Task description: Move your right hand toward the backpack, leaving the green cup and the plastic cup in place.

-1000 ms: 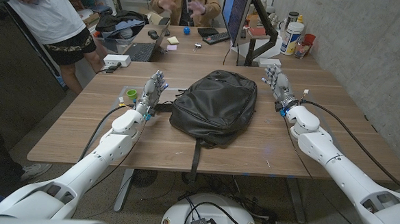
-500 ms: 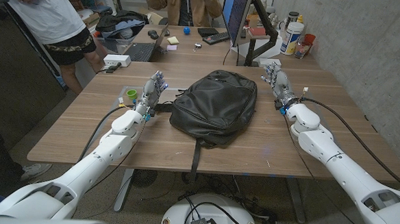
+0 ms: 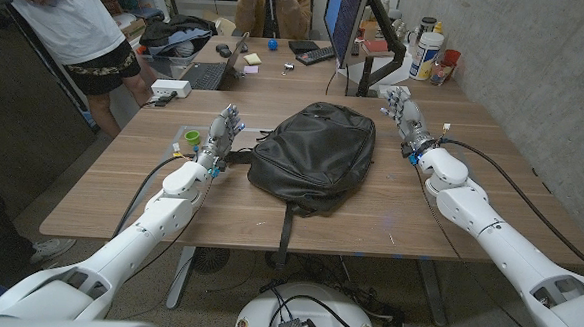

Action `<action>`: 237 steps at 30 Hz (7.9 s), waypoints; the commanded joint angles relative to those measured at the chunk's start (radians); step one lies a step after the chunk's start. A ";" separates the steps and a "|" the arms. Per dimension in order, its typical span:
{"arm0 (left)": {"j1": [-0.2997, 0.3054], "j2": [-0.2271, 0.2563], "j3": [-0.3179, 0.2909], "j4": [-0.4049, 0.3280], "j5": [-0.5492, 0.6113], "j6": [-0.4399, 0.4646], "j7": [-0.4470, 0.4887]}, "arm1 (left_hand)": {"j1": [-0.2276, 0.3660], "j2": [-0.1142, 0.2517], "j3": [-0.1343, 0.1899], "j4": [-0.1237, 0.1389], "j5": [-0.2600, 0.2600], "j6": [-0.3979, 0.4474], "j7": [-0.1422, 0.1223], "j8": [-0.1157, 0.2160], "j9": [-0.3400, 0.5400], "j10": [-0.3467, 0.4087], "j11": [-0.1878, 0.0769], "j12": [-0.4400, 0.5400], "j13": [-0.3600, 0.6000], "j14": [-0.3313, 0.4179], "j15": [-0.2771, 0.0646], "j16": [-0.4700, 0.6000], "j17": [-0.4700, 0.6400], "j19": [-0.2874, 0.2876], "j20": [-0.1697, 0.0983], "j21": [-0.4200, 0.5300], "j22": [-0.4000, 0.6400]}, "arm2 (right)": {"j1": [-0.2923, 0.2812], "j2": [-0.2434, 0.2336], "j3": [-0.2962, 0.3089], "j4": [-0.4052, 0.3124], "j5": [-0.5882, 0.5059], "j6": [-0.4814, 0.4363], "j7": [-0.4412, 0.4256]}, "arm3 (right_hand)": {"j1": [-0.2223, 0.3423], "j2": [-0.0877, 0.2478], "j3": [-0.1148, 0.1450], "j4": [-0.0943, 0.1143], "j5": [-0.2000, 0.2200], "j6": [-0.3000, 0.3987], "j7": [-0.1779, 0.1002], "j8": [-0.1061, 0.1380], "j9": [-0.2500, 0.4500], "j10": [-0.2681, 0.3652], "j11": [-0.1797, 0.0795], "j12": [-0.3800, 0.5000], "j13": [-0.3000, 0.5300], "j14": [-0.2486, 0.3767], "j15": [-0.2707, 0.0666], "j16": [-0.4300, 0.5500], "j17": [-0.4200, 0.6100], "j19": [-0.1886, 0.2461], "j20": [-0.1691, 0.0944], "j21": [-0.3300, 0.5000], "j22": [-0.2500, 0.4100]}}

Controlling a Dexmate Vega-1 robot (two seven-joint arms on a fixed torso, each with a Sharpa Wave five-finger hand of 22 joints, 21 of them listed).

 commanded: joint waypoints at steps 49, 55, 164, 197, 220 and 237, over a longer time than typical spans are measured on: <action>0.009 -0.001 -0.010 0.005 -0.010 -0.013 -0.003 | 0.002 0.118 -0.005 0.001 0.007 -0.088 -0.001 0.004 0.004 -0.062 0.005 0.006 0.002 -0.135 -0.063 0.004 0.004 -0.042 -0.094 -0.006 0.005 | 0.042 -0.034 -0.032 -0.054 -0.091 -0.019 -0.002 | 0.007 0.082 0.014 -0.003 -0.003 0.012 0.001 0.006 0.005 0.014 0.000 0.001 0.005 0.003 -0.026 0.003 0.002 0.005 -0.080 -0.019 0.005; 0.010 0.000 -0.011 0.006 -0.012 -0.013 -0.003 | 0.002 0.118 -0.004 0.000 0.007 -0.088 -0.002 0.004 0.004 -0.062 0.004 0.006 0.002 -0.136 -0.063 0.003 0.004 -0.042 -0.094 -0.007 0.005 | 0.048 -0.038 -0.038 -0.059 -0.109 -0.020 -0.006 | 0.007 0.083 0.014 -0.003 -0.004 0.012 0.001 0.006 0.005 0.014 0.000 0.001 0.005 0.002 -0.026 0.003 0.002 0.006 -0.080 -0.021 0.005; 0.058 0.031 -0.020 -0.053 -0.006 -0.012 0.015 | 0.002 0.116 -0.004 0.000 0.007 -0.082 -0.003 0.003 0.005 -0.059 0.003 0.006 0.002 -0.138 -0.058 0.002 0.004 -0.045 -0.085 -0.019 0.005 | 0.108 -0.099 -0.129 -0.193 -0.507 0.021 -0.054 | 0.010 0.083 0.015 -0.006 -0.009 0.020 -0.002 0.006 0.005 0.018 -0.003 0.000 0.004 0.001 -0.032 0.004 0.002 0.007 -0.082 -0.055 0.006; 0.063 0.031 -0.021 -0.056 -0.010 -0.014 0.013 | 0.003 0.116 -0.005 0.000 0.007 -0.082 -0.005 0.003 0.005 -0.059 -0.002 0.006 0.002 -0.139 -0.063 0.001 0.004 -0.045 -0.090 -0.022 0.005 | 0.110 -0.141 -0.155 -0.266 -0.741 -0.012 -0.115 | 0.013 0.084 0.016 -0.008 -0.010 0.021 -0.001 0.005 0.005 0.025 -0.008 0.002 0.004 0.006 -0.035 0.005 0.001 0.006 -0.087 -0.064 0.006; 0.074 0.037 -0.025 -0.064 -0.014 -0.015 0.009 | 0.003 0.116 -0.004 0.000 0.007 -0.081 -0.006 0.003 0.005 -0.059 -0.003 0.006 0.002 -0.140 -0.062 0.001 0.004 -0.045 -0.089 -0.025 0.004 | 0.093 -0.186 -0.151 -0.383 -0.860 -0.099 -0.114 | 0.018 0.087 0.017 -0.013 -0.011 0.023 -0.006 0.005 0.005 0.030 -0.006 0.003 0.004 0.007 -0.036 0.005 0.001 -0.003 -0.094 -0.074 0.006; 0.077 0.038 -0.025 -0.068 -0.016 -0.016 0.006 | 0.003 0.115 -0.005 0.000 0.007 -0.080 -0.006 0.003 0.005 -0.058 -0.001 0.006 0.002 -0.139 -0.062 0.001 0.004 -0.044 -0.088 -0.025 0.004 | 0.095 -0.207 -0.164 -0.421 -0.947 -0.157 -0.108 | 0.019 0.090 0.016 -0.014 -0.013 0.022 -0.010 0.005 0.006 0.024 -0.005 0.000 0.005 0.002 -0.033 0.004 0.002 -0.005 -0.089 -0.080 0.006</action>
